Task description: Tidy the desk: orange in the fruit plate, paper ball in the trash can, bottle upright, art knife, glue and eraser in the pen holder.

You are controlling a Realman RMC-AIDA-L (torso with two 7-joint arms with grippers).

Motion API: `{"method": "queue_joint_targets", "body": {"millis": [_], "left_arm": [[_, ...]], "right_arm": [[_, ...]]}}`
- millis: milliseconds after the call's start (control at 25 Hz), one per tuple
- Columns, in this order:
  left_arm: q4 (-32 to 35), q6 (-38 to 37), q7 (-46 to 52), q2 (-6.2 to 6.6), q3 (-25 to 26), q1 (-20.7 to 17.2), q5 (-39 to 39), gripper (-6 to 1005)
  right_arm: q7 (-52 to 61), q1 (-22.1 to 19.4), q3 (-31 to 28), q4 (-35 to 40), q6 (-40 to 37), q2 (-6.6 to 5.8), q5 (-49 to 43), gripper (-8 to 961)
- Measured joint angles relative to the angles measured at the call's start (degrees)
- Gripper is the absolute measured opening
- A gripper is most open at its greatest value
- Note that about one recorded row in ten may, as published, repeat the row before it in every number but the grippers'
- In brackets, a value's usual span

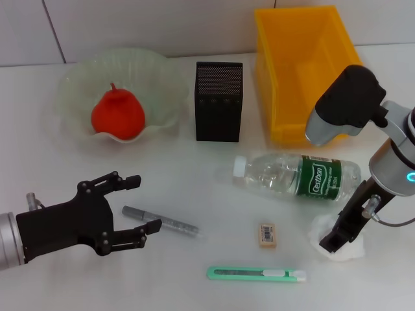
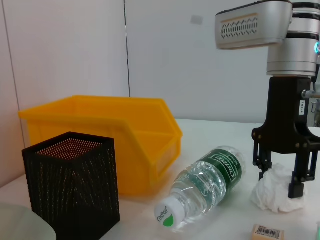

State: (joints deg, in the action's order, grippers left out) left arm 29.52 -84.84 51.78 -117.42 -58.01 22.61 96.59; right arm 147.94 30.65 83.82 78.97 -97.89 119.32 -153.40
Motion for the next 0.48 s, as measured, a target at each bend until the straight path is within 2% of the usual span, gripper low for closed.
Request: {"method": "queue_joint_targets", "body": {"millis": [80,160,200,240,320,400,440,480], "left_arm": [[0.0,-0.2,0.0,0.00,0.0,-0.1,0.0,847],[0.1,-0.4,0.0,0.01,0.0,-0.1,0.0,846],[0.1,-0.5,-0.1,0.05,0.0,-0.2,0.0,846],[0.1,-0.5,-0.1,0.05,0.0,-0.2,0.0,845],[0.1,-0.7,-0.1,0.05,0.0,-0.2,0.0,844],[0.1,-0.7,-0.4,-0.01,0.0,-0.2,0.0,844],[0.1,-0.7,-0.4,-0.01,0.0,-0.2,0.0,843],[0.1,-0.7,-0.4,-0.02,0.0,-0.2,0.0,843]], "right_arm": [[0.0,-0.1,-0.7,0.5,-0.2,0.02,0.3,626],[0.0,-0.2,-3.8,2.0,-1.5,0.03,1.9,604],[0.0,0.0,-8.7,3.4,-3.0,-0.15,4.2,593],[0.0,0.0,-8.7,3.4,-3.0,-0.15,4.2,582],[-0.4,0.7,-14.6,4.8,-4.4,-0.35,6.3,559],[-1.9,1.9,-23.3,7.4,-5.3,-0.68,7.7,537],[-1.9,1.9,-23.3,7.4,-5.3,-0.68,7.7,528],[-2.6,2.4,-26.0,8.2,-4.8,-0.97,7.7,520]]}}
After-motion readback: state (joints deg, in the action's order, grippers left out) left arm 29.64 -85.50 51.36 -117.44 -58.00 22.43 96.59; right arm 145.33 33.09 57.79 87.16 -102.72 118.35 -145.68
